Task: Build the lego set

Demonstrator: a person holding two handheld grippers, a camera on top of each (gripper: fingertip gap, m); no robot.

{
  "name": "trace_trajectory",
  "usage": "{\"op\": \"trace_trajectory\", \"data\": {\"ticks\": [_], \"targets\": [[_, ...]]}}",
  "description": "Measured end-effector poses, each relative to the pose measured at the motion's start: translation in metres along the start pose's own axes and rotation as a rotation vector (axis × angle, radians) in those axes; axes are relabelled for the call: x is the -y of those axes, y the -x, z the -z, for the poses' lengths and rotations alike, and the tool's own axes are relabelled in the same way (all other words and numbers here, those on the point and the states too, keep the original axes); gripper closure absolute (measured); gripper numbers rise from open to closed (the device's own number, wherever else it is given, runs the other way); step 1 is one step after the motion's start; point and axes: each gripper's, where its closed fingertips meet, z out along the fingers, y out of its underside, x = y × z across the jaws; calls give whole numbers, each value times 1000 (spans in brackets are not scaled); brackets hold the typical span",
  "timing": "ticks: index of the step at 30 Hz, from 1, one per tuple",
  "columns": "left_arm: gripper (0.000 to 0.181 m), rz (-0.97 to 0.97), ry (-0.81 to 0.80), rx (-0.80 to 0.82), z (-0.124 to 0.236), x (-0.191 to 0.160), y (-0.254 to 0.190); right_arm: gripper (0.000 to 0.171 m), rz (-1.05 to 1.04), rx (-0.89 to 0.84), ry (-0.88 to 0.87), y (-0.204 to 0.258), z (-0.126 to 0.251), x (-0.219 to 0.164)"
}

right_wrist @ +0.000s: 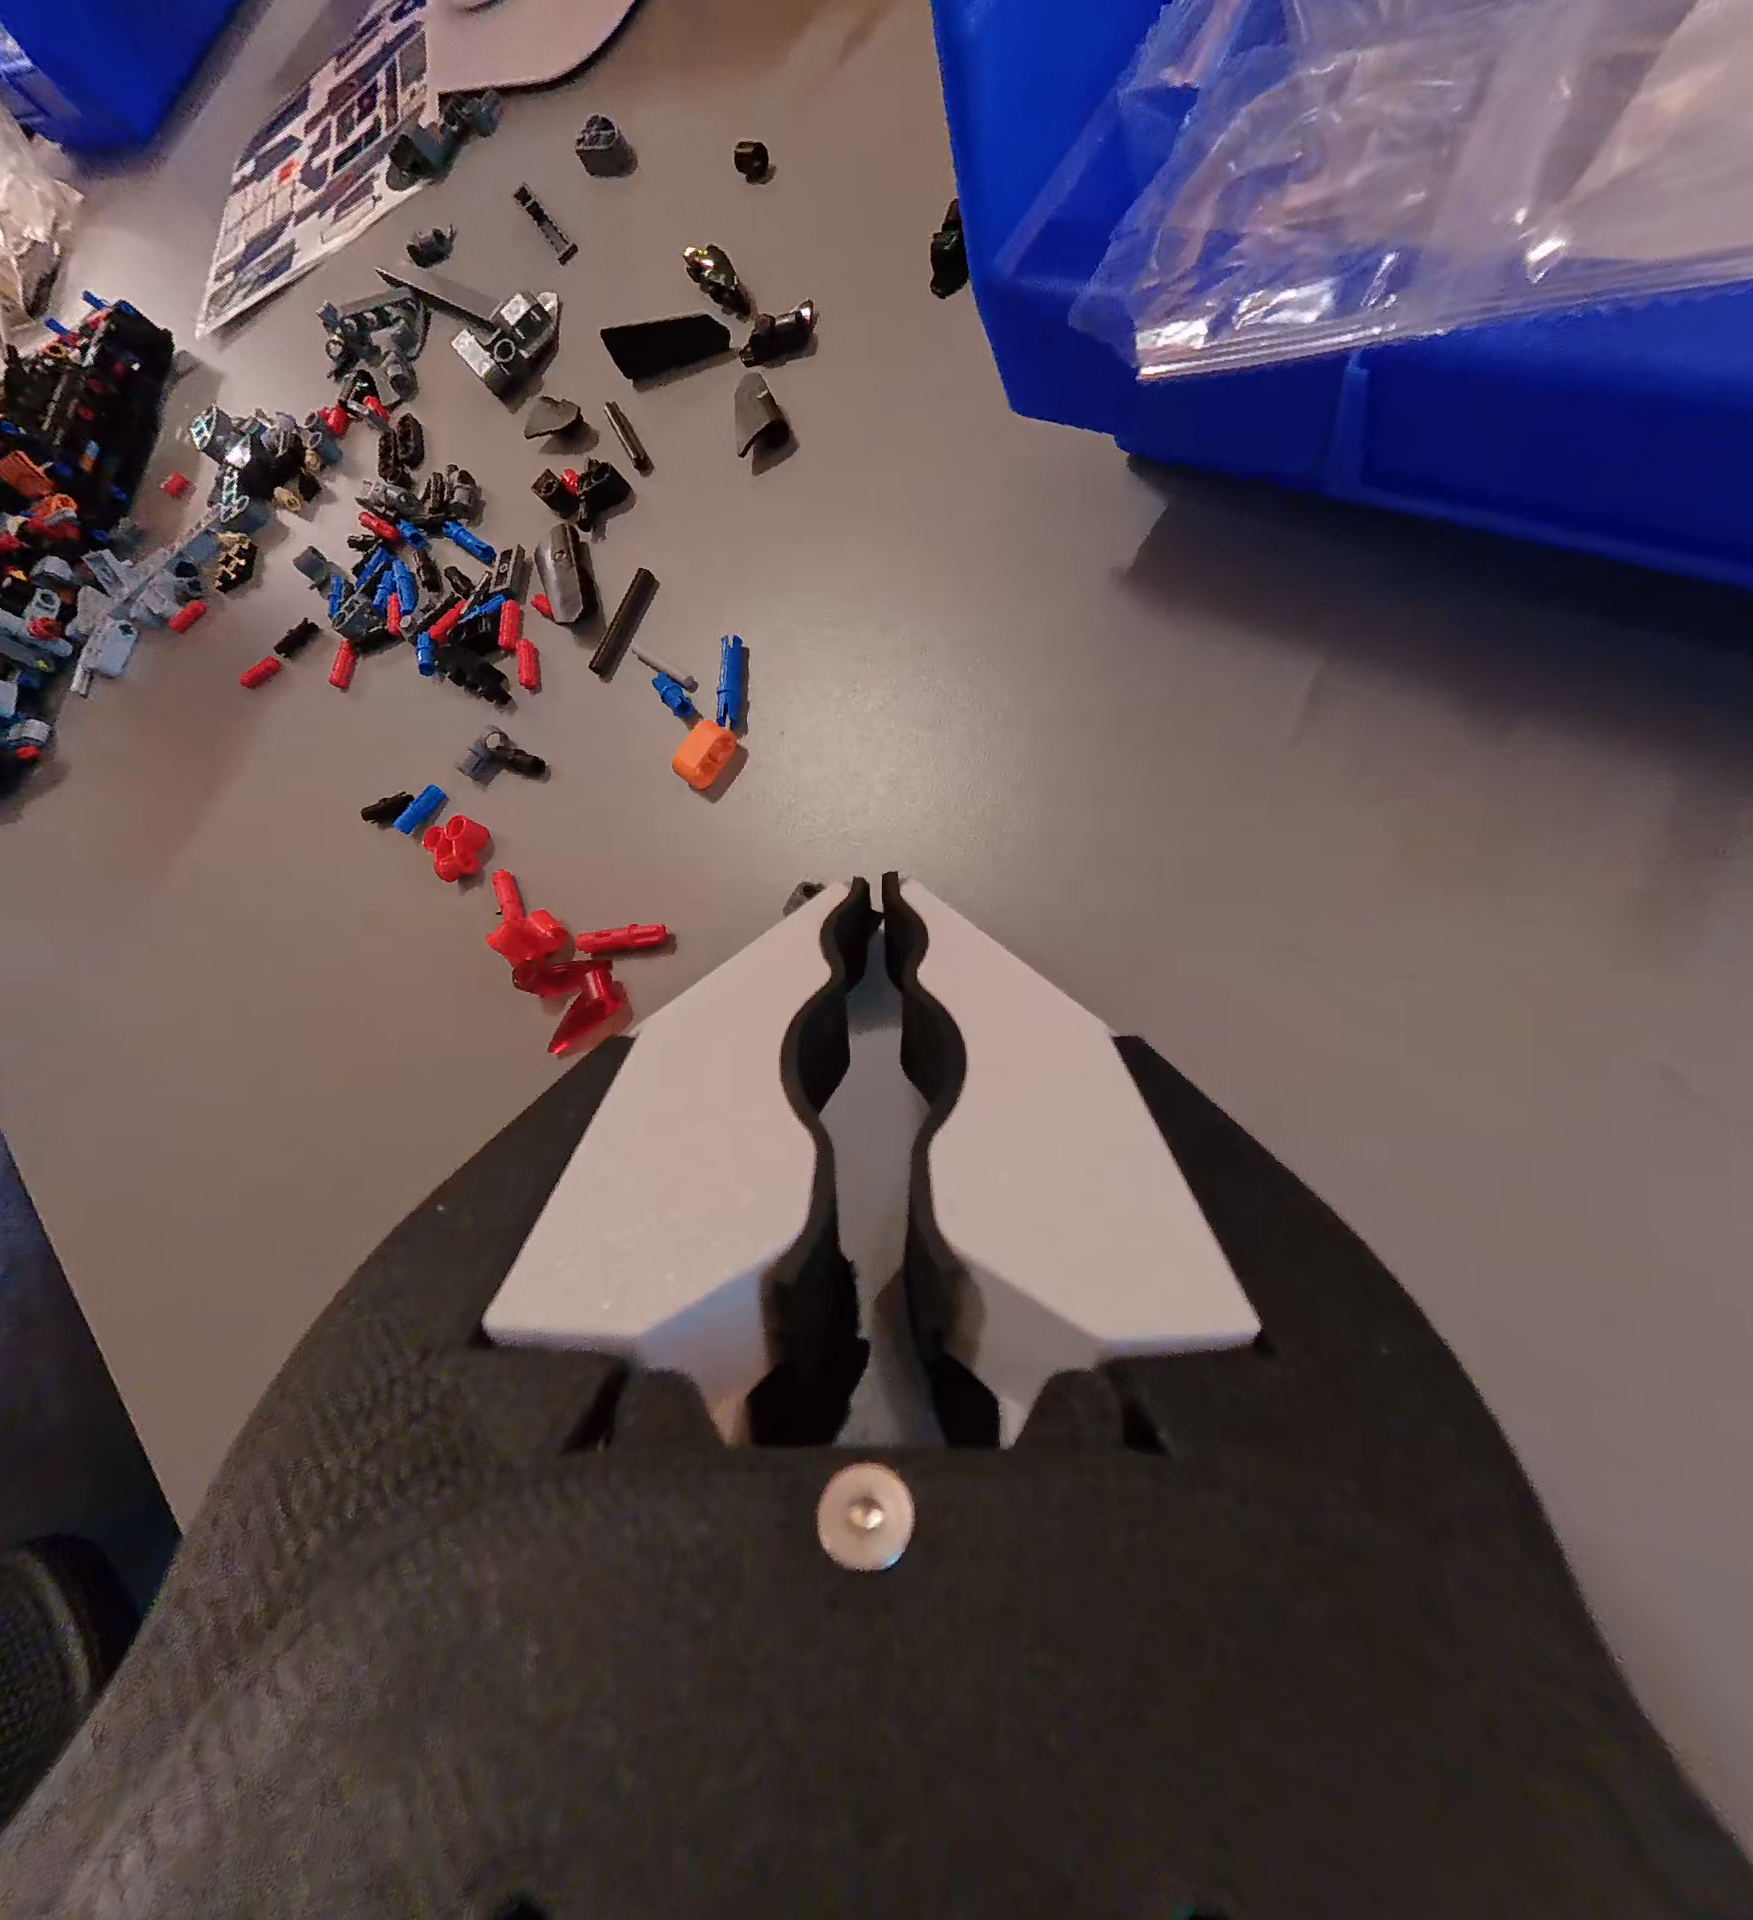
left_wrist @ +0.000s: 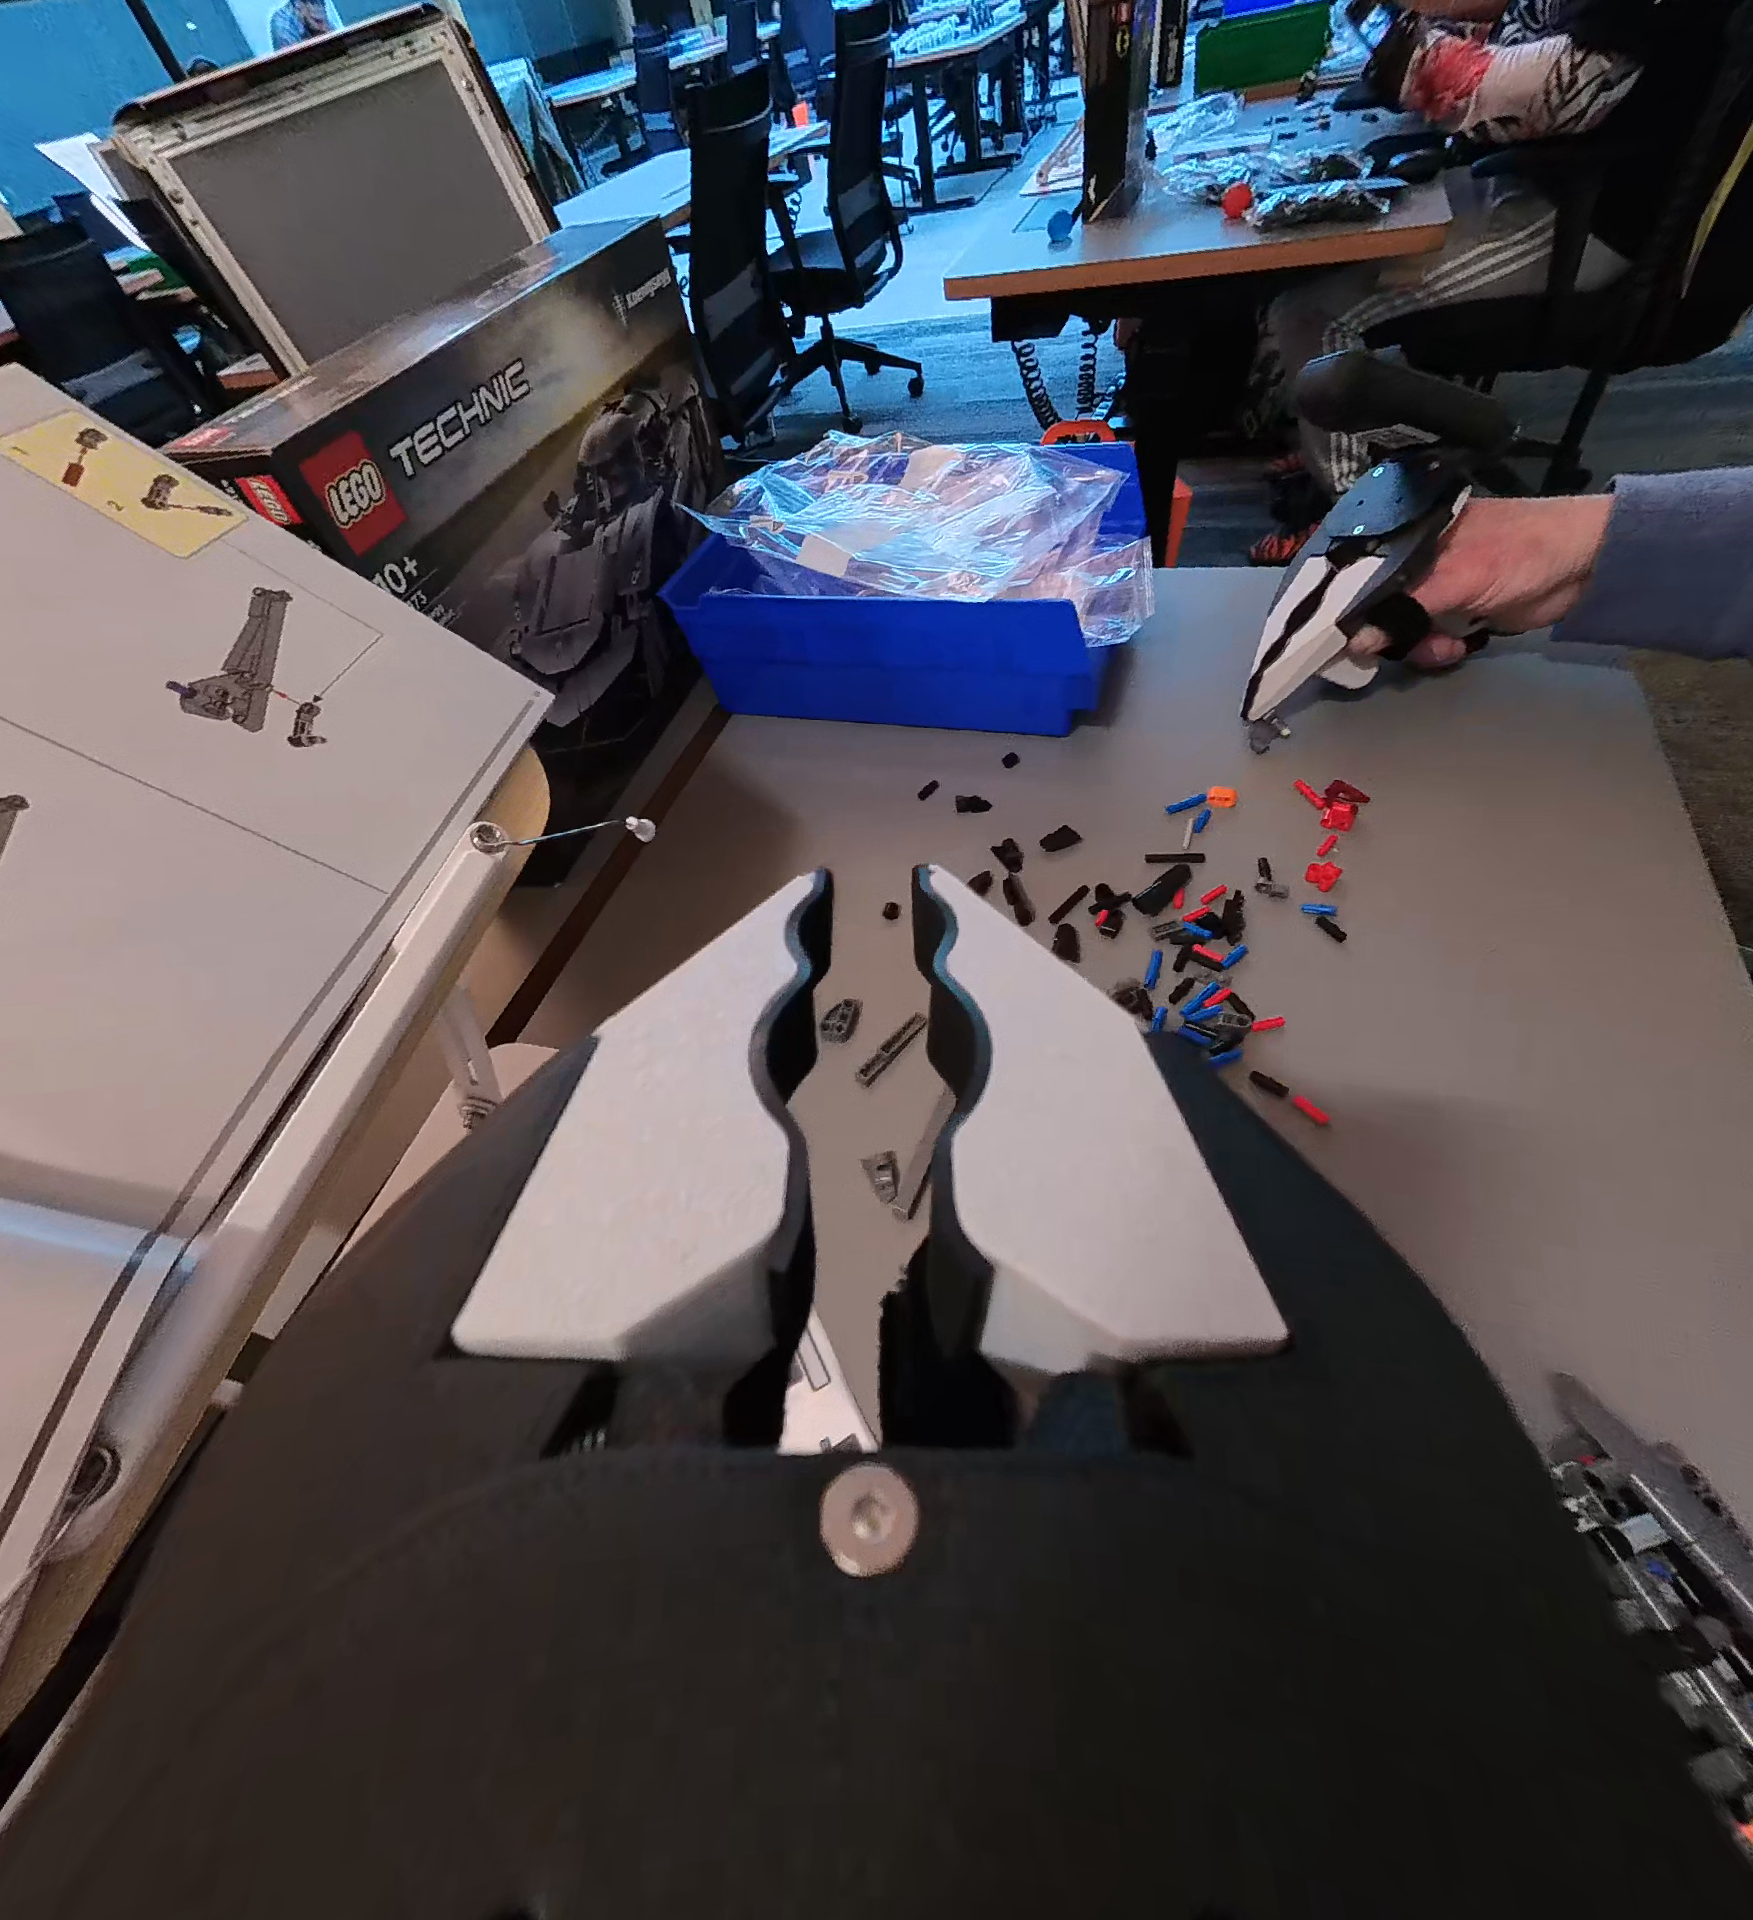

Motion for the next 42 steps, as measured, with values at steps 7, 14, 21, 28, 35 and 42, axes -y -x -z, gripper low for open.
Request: {"op": "trace_trajectory", "data": {"ticks": [7,14,21,28,35,42], "targets": [[168,-2,9,4,0,-2,2,171,6,8,7,2,0,-1],[168,-6,11,9,2,-2,2,165,-6,21,-5,2,1,0],[167,-9,13,19,4,-1,4,154,23,3,-51,3,5,8],[167,-17,25,37,4,-4,7,152,167,-135,-120,11,27,41],[167,-20,57,53,-2,-14,14,152,382,-101,-120,77,16,83],[167,-21,52,69,3,-12,18,150,508,-6,-91,129,-11,103]]}}
